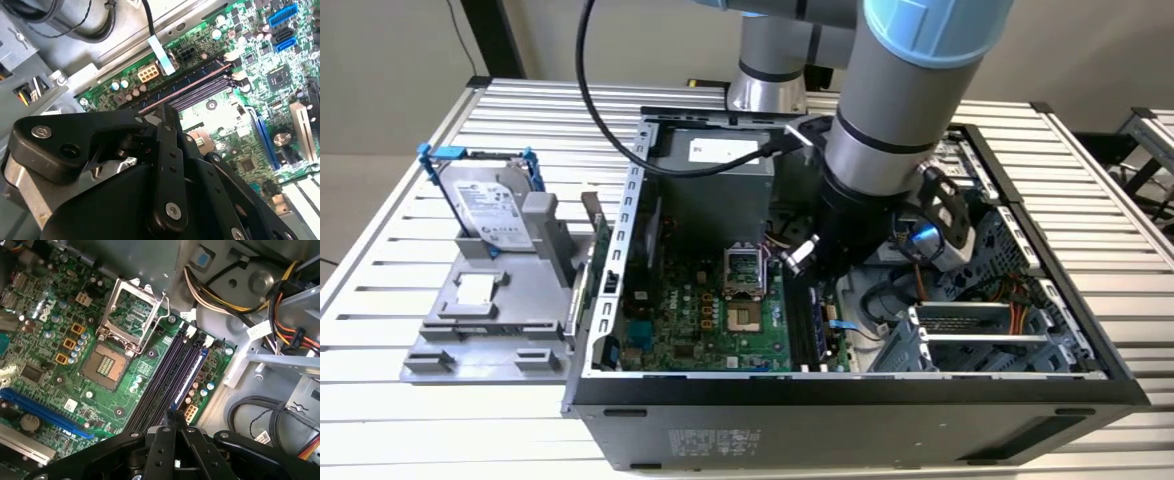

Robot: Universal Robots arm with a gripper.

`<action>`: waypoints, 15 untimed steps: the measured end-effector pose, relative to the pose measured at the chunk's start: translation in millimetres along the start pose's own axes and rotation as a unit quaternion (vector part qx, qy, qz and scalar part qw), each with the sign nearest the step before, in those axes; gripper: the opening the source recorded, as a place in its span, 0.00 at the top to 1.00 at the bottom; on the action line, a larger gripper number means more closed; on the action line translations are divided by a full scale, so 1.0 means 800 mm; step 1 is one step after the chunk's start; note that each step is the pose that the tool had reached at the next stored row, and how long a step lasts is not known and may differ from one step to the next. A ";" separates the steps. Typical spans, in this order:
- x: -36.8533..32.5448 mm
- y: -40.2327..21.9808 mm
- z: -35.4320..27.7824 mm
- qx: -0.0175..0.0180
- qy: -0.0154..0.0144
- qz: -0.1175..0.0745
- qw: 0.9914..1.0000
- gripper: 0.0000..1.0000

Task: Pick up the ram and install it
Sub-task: 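Press down the ram until it locks into place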

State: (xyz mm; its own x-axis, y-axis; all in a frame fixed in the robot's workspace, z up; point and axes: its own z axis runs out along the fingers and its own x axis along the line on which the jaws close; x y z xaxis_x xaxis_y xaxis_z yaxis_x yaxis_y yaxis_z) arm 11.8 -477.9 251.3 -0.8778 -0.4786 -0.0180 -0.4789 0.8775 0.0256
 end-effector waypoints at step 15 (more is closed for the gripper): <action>-0.0007 0.0005 -0.0230 -0.001 -0.001 -0.014 1.000 1.00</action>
State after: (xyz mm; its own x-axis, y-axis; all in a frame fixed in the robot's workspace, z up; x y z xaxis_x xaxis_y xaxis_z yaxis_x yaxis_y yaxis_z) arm 12.0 -477.8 269.8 -0.8642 -0.5027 -0.0198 -0.5031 0.8638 0.0279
